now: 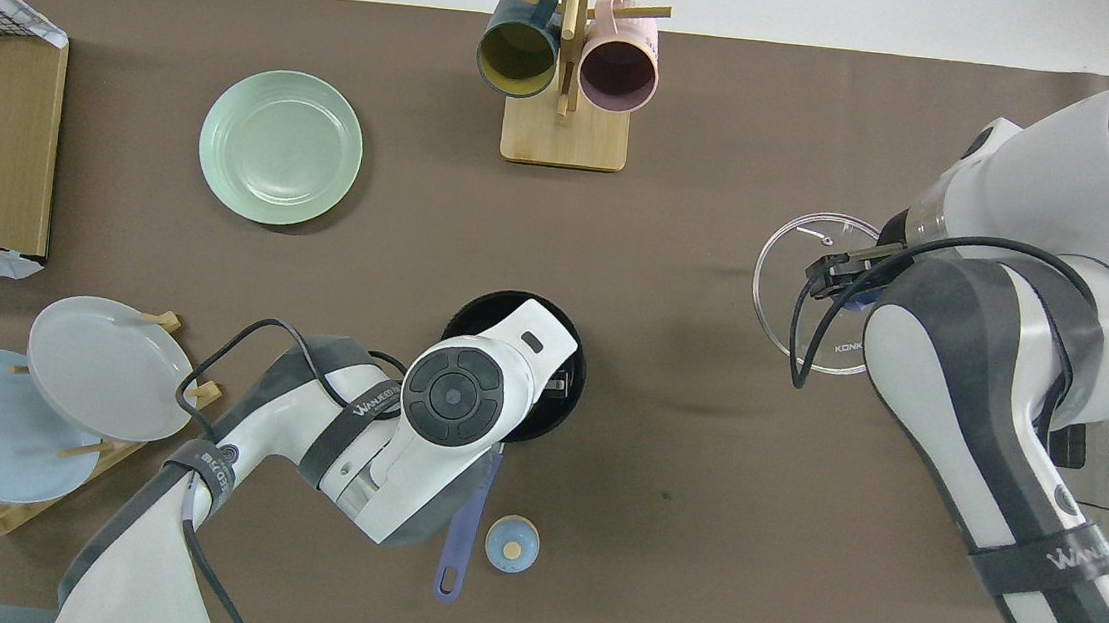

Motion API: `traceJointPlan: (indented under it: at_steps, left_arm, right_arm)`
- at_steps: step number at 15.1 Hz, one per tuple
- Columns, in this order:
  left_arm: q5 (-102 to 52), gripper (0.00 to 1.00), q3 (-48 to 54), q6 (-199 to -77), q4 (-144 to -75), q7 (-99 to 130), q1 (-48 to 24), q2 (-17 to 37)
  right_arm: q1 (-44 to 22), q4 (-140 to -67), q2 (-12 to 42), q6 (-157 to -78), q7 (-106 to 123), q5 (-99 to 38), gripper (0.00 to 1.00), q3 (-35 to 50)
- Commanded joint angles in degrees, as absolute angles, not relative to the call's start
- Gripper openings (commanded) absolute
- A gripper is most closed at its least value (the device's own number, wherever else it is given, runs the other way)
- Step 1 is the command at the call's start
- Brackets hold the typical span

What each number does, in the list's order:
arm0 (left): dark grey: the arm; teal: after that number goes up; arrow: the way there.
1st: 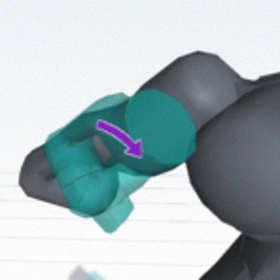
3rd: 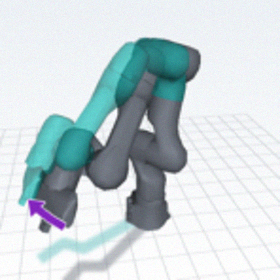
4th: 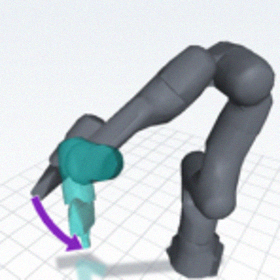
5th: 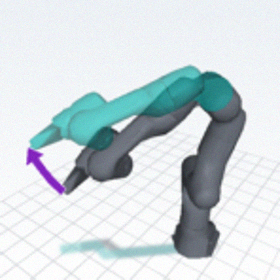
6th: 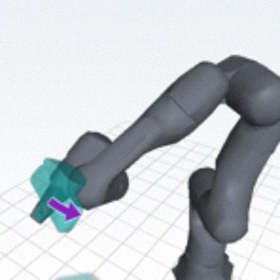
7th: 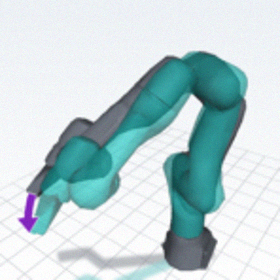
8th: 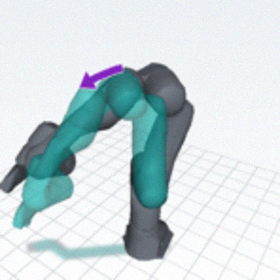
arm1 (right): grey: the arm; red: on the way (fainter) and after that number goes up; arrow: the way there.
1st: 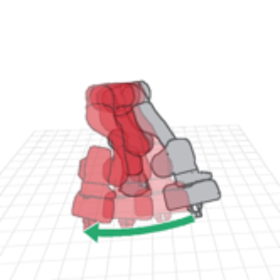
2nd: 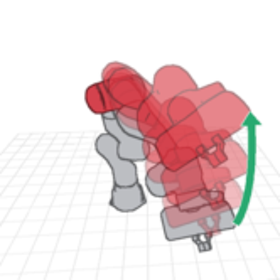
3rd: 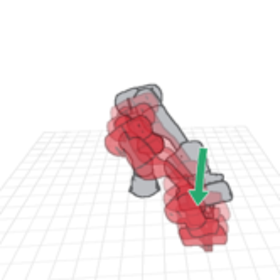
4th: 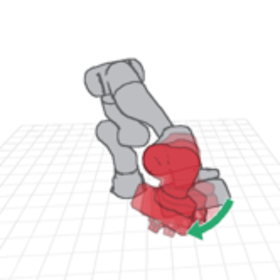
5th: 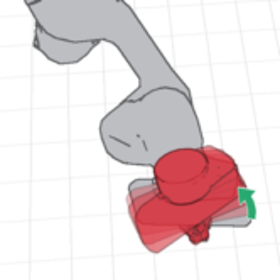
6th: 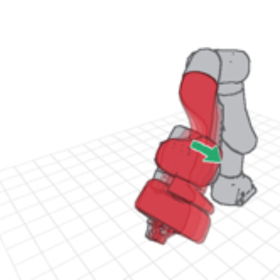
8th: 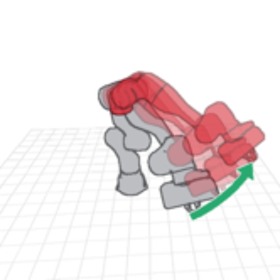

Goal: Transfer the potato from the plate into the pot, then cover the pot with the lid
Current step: 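Carry the potato with the left gripper and drop it into the saucepan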

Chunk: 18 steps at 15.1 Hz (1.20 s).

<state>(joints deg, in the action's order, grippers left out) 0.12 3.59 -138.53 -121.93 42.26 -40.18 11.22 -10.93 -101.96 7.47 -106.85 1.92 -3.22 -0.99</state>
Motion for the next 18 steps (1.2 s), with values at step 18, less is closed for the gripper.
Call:
traceJointPlan:
  at_steps: [18]
  left_arm:
    - [0.3,1.0,2.0,-100.0,-96.3,18.2,-19.0,0.3]
  right_arm:
    - [-27.0,-93.9,10.1,-104.5,-24.6,-2.8,0.0,-0.9]
